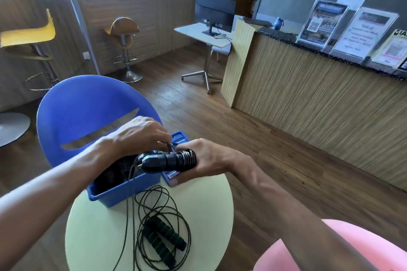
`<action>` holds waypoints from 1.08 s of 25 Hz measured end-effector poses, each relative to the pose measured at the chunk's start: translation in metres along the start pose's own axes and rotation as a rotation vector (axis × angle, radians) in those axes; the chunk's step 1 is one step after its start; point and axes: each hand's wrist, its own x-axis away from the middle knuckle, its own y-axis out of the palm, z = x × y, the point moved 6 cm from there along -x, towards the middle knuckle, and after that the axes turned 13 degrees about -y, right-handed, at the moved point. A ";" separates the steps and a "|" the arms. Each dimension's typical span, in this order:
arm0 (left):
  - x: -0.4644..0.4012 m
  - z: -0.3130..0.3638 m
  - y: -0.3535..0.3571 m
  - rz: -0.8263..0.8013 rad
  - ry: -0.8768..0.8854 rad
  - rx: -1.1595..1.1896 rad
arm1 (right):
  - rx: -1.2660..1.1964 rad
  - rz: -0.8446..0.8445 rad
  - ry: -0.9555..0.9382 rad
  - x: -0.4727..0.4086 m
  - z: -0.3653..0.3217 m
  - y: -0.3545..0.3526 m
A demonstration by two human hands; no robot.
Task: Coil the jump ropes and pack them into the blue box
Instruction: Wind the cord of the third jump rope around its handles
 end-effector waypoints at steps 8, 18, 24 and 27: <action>-0.013 0.041 -0.047 -0.053 0.159 -0.257 | 0.331 -0.080 0.133 -0.004 0.005 0.002; 0.004 0.051 -0.053 0.117 -0.471 -0.101 | 0.762 0.429 0.083 -0.010 0.026 -0.027; 0.022 0.041 -0.033 0.016 -0.871 0.625 | 0.772 0.513 0.123 -0.005 0.036 -0.038; 0.025 0.049 -0.006 -0.476 -0.775 1.056 | 0.760 0.542 0.117 -0.005 0.038 -0.042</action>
